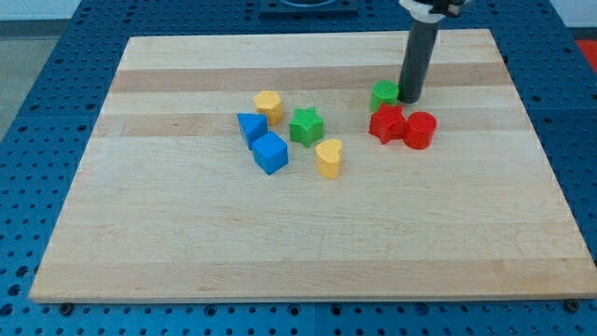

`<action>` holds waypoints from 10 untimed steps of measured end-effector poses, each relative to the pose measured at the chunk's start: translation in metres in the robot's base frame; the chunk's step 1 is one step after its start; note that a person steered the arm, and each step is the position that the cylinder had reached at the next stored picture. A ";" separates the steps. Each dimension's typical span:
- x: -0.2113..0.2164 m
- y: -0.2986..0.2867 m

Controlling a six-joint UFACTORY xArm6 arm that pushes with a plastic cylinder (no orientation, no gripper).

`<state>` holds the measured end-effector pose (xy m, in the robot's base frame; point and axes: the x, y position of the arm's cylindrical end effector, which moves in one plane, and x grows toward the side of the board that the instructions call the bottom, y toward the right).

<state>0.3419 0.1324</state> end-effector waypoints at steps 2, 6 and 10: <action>0.020 -0.018; 0.025 -0.033; 0.007 -0.038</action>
<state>0.3490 0.0942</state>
